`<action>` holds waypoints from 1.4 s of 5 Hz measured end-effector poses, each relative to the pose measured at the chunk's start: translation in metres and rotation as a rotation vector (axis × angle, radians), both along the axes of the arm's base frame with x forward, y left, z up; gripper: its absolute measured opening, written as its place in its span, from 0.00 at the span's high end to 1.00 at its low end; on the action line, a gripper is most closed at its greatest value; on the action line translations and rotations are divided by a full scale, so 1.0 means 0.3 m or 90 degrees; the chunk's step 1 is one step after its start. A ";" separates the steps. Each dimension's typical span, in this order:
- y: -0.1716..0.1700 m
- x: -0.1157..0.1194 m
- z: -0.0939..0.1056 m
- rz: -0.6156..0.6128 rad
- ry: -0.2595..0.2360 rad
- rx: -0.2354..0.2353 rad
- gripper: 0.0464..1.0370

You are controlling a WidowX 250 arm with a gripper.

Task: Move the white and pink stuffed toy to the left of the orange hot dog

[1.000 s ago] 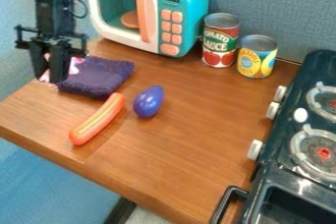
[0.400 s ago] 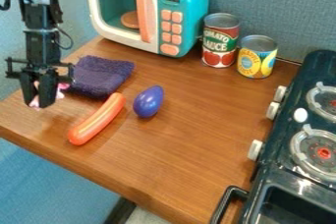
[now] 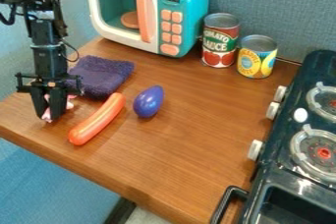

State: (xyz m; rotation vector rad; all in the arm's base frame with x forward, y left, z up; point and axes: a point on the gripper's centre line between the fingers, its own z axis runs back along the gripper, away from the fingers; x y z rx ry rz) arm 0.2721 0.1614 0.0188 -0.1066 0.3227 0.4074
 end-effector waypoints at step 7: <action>-0.344 0.141 0.258 -0.236 -0.090 0.020 0.04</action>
